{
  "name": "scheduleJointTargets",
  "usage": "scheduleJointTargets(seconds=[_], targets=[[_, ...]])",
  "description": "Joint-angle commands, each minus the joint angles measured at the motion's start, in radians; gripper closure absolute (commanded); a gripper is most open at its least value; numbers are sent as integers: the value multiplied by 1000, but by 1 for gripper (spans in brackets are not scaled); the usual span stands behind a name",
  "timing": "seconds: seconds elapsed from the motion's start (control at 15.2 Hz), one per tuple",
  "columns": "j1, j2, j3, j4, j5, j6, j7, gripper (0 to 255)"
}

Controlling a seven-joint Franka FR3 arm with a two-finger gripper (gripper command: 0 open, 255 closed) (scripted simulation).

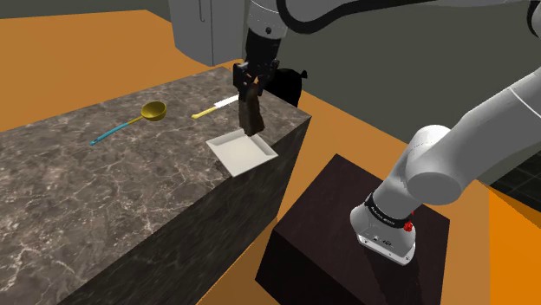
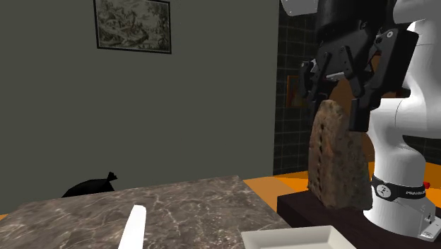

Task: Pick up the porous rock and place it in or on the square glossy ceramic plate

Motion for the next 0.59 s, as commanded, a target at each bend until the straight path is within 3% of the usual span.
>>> scheduleJointTargets(seconds=[0.0, 0.53], targets=[[1, 2, 2, -23, 1, 25, 1, 255], [2, 31, 8, -105, 0, 136, 2, 255]])
